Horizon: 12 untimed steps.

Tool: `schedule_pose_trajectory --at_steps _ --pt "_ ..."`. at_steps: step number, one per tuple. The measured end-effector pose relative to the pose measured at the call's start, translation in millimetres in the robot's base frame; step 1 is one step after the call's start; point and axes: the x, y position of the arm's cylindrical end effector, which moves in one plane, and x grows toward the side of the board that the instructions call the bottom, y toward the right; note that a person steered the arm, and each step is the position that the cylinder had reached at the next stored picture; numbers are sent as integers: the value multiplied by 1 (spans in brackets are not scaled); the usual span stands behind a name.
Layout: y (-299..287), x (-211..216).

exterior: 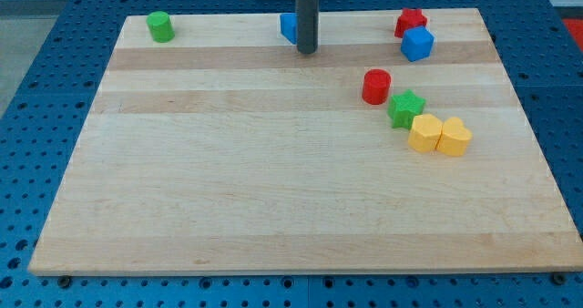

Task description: Slide the red star below the green circle

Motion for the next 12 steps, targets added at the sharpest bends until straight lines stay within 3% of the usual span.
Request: schedule_pose_trajectory --at_steps 5,8,10,12 --pt "-30 -29" --pt "-36 -20" --pt "21 16" --pt "56 3"
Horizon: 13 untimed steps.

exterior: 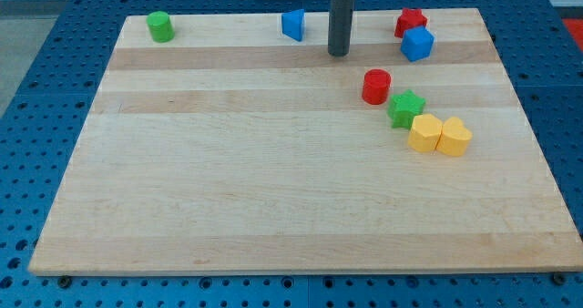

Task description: Slide the red star below the green circle

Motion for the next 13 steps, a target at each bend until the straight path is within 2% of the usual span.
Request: schedule_pose_trajectory --at_steps 3,5,6,7,8,11,13 --pt "27 -59" --pt "90 -89" --pt "136 -89" --pt "154 -88" --pt "153 -87" --pt "139 -41" --pt "113 -42"
